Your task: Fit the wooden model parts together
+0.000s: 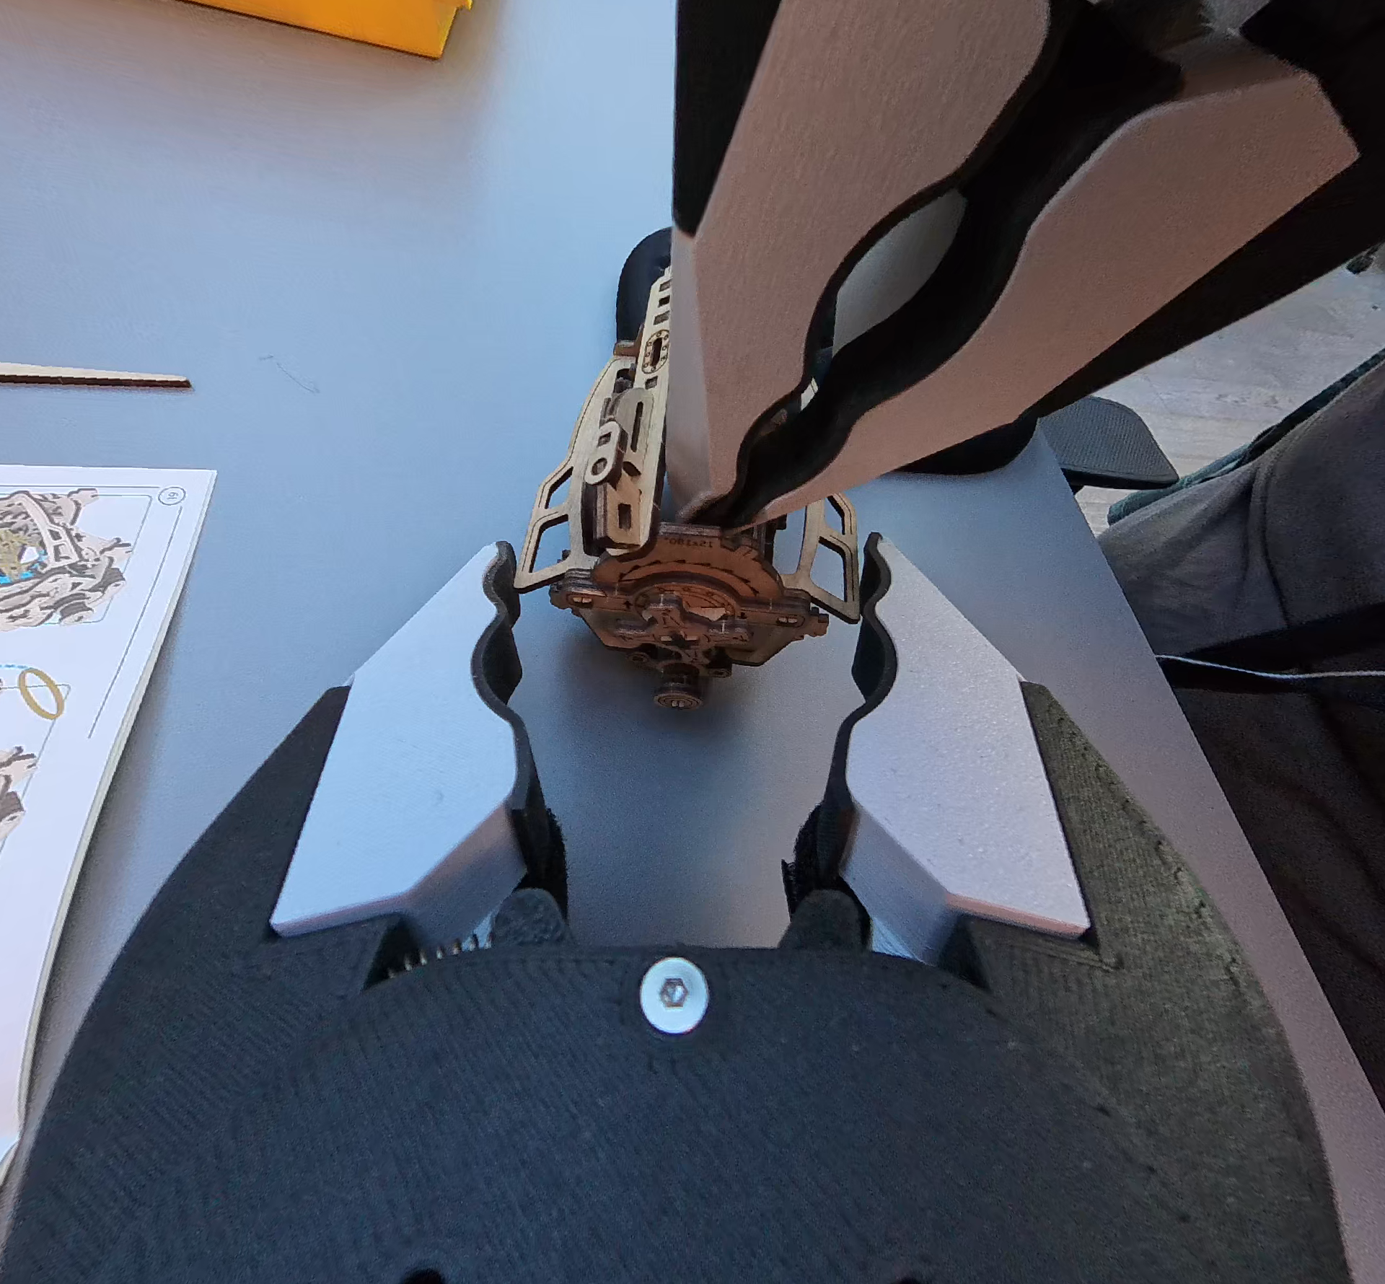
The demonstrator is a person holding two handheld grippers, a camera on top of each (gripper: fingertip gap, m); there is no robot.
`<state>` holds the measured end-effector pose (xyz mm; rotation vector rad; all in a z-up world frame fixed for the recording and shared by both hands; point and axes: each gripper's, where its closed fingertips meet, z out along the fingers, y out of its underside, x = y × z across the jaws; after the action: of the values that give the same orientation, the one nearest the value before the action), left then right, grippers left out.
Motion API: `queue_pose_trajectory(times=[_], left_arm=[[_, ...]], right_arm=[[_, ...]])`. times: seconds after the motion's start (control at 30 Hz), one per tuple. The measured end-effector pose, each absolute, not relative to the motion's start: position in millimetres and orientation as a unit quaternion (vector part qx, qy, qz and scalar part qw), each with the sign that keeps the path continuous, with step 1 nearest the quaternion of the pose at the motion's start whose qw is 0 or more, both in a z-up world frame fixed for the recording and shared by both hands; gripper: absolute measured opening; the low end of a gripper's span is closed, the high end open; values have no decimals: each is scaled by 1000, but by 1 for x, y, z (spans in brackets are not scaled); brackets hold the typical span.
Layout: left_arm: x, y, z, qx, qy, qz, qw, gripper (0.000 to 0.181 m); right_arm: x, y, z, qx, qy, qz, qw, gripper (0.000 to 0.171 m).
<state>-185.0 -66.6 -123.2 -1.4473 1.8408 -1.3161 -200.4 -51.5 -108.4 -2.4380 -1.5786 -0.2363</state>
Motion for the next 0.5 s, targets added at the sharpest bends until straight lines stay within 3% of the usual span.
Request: queue_pose_trajectory(times=[0.5], left_arm=[[-185,-67,-123,-524,668,-475,230,90]], right_arm=[[-201,-49,-108,-824,-531,-115,160,0]])
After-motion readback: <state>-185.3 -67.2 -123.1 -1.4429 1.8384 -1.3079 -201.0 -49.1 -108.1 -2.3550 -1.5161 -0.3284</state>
